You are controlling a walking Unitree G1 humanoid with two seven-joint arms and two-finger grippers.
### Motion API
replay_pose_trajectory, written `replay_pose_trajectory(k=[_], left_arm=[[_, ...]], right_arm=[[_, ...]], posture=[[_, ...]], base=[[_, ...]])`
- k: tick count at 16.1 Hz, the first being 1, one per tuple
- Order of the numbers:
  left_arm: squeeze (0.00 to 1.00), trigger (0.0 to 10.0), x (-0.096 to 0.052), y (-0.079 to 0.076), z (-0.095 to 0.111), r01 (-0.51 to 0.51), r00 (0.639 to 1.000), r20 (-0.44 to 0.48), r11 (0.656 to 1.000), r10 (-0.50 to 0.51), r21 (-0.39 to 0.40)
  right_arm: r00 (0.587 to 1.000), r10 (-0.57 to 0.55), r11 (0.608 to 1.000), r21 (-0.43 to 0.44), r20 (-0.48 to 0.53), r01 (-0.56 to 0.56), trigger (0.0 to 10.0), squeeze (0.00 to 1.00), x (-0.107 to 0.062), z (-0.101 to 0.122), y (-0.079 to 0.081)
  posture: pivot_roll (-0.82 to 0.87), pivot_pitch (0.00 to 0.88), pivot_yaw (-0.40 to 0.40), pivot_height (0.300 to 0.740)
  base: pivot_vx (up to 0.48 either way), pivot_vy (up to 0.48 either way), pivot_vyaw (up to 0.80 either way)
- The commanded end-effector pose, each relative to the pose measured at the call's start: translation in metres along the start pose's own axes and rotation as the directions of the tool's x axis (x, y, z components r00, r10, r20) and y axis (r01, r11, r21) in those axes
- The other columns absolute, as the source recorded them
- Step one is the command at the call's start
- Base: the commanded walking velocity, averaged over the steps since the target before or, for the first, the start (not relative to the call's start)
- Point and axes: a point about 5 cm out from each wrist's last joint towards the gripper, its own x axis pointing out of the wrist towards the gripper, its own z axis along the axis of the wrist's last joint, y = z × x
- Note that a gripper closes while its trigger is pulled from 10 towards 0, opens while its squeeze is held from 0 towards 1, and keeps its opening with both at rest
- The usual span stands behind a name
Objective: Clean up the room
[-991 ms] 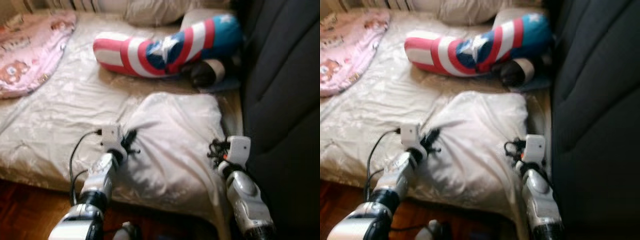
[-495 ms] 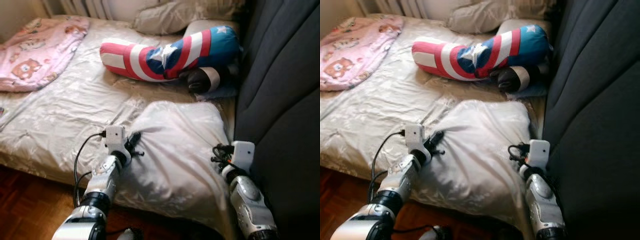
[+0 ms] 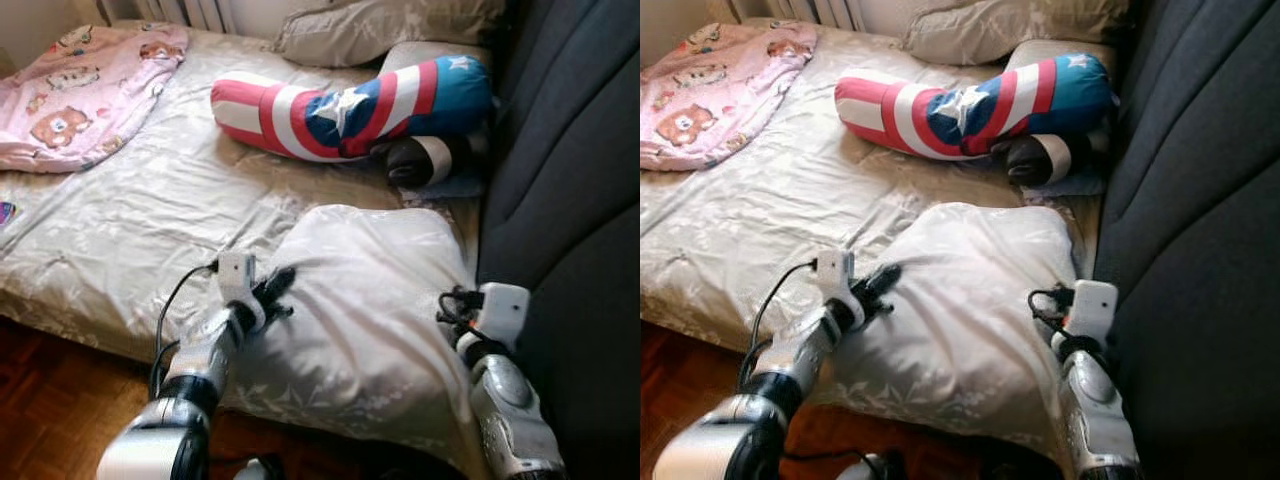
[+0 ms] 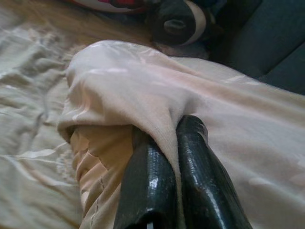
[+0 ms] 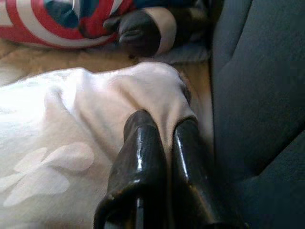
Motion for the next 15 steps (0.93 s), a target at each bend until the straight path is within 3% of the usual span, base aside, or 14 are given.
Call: replay_pose_trajectory(k=[1, 4, 6, 9, 15], left_arm=[[0.0, 10.0, 0.008, -0.002, 0.025, 0.027, 0.997, 0.074, 1.0, -0.028, 0.014], [0.0, 10.0, 0.021, -0.014, 0.041, 0.082, 0.991, 0.11, 0.996, -0.079, -0.025], [0.0, 10.0, 0.03, -0.028, 0.048, 0.171, 0.978, 0.139, 0.982, -0.159, -0.077], [0.0, 10.0, 0.037, -0.042, 0.05, 0.23, 0.966, 0.139, 0.97, -0.217, -0.085], [0.0, 10.0, 0.034, -0.04, 0.038, 0.232, 0.97, 0.101, 0.967, -0.222, -0.103]], right_arm=[[0.969, -0.103, 0.995, 0.026, 0.225, 0.099, 10.0, 0.0, -0.003, 0.042, -0.018], [0.947, -0.131, 0.991, 0.04, 0.292, 0.125, 10.0, 0.0, -0.014, 0.057, -0.02], [0.929, -0.137, 0.99, 0.062, 0.344, 0.123, 10.0, 0.0, -0.023, 0.069, -0.018], [0.906, -0.165, 0.986, 0.076, 0.389, 0.146, 10.0, 0.0, -0.033, 0.082, -0.02], [0.936, -0.184, 0.983, 0.053, 0.301, 0.176, 10.0, 0.0, -0.031, 0.06, -0.025]], posture=[[-0.08, 0.129, -0.026, 0.74], [-0.09, 0.135, -0.023, 0.74], [-0.09, 0.142, -0.02, 0.74], [-0.1, 0.149, -0.013, 0.74], [-0.1, 0.16, -0.009, 0.74]], base=[[0.0, 0.0, 0.0], [0.0, 0.0, 0.0], [0.0, 0.0, 0.0], [0.0, 0.0, 0.0], [0.0, 0.0, 0.0]])
